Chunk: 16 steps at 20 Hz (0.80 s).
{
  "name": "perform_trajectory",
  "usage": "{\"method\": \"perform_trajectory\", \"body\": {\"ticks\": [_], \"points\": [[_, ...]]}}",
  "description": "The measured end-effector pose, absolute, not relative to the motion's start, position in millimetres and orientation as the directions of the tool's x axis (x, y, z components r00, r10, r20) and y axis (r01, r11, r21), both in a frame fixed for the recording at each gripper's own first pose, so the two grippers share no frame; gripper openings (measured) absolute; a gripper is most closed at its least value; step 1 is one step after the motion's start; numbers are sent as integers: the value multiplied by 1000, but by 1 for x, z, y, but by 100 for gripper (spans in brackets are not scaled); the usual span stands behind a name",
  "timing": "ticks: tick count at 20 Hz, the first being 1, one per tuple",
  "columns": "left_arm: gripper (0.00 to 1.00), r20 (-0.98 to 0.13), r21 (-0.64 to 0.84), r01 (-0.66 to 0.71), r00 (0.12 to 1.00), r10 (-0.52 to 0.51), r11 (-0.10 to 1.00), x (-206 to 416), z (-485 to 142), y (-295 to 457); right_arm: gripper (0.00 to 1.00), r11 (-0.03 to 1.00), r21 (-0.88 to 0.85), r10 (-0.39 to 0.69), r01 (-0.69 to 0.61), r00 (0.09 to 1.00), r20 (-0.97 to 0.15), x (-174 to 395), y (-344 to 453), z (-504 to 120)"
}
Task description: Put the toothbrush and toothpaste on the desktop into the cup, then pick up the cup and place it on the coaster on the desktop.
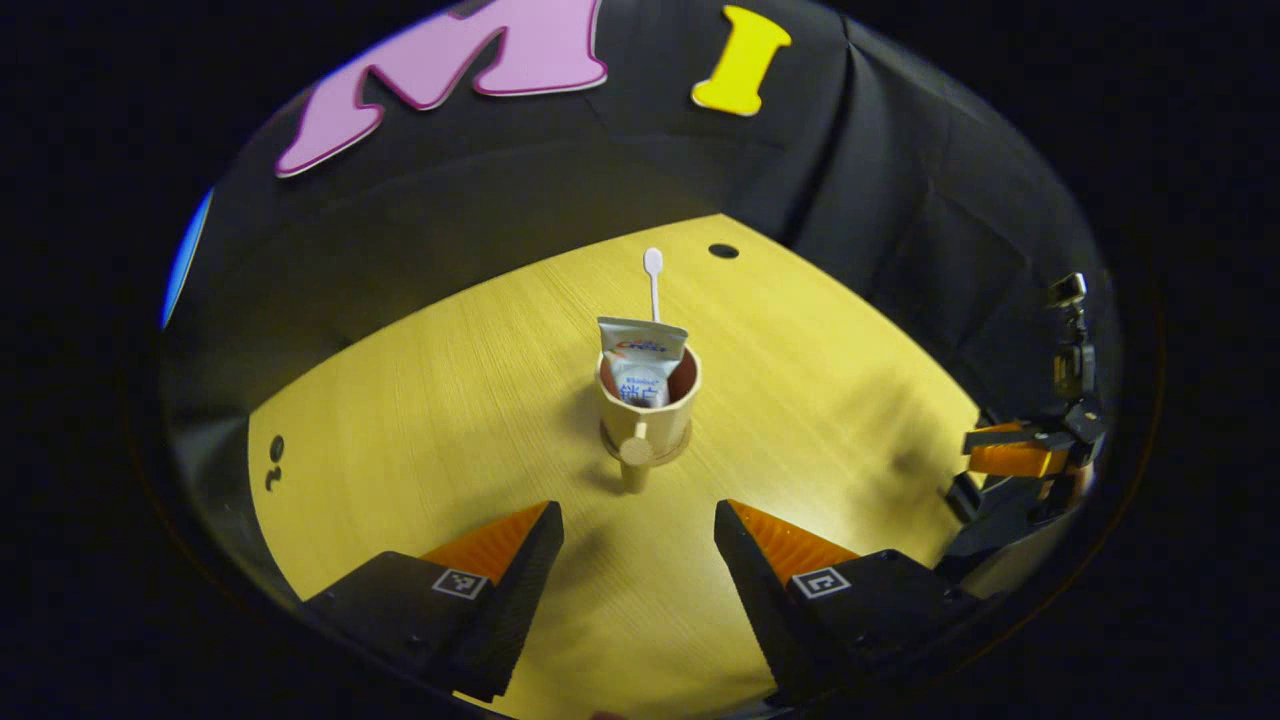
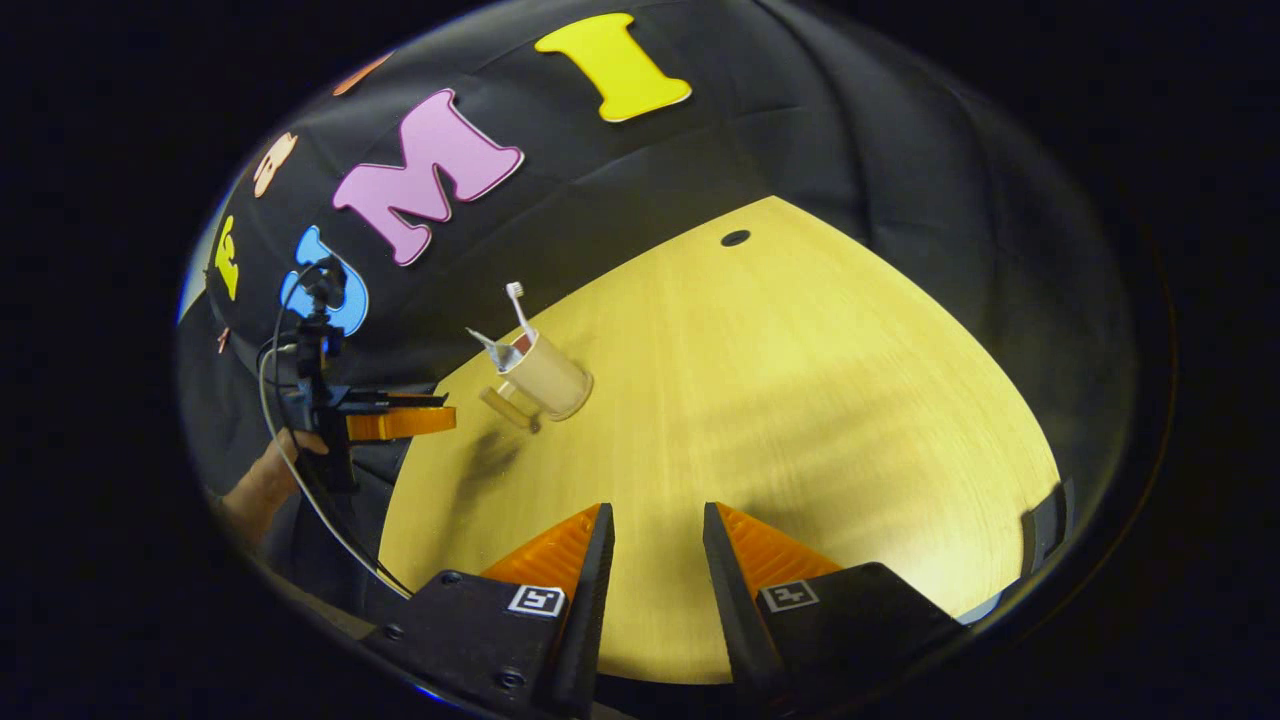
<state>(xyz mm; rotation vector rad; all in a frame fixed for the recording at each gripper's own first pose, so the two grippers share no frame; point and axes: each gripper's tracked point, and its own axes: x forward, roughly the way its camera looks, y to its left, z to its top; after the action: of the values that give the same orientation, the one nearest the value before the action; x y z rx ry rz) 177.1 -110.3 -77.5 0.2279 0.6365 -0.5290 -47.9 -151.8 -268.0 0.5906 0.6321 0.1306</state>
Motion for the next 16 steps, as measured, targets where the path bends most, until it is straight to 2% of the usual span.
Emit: {"method": "perform_trajectory", "body": {"ticks": [3,5,10,11,12,13,16], "points": [[92,-579,-158,499,652,-489,852,123,-70,-106,56,825,564,316,34,800,-510,-47,-145,-265],[94,-529,-253,457,673,-517,853,102,-66,-97,56,826,563,325,20,799,-506,-46,-144,-264],[96,-403,-266,369,797,-450,891,68,-44,-46,56,835,550,337,-15,804,-490,-45,-141,-261],[96,-377,-270,362,813,-444,892,63,-41,-43,59,835,550,343,-26,806,-482,-45,-139,-259],[96,-351,-278,358,826,-441,891,55,-37,-40,46,836,548,348,-36,807,-478,-44,-138,-259],[96,-329,-285,358,835,-442,889,45,-32,-35,64,837,545,350,-43,808,-474,-43,-138,-258],[96,-300,-308,353,845,-443,883,23,-33,-32,68,831,554,359,-54,812,-461,-41,-133,-256]]}}
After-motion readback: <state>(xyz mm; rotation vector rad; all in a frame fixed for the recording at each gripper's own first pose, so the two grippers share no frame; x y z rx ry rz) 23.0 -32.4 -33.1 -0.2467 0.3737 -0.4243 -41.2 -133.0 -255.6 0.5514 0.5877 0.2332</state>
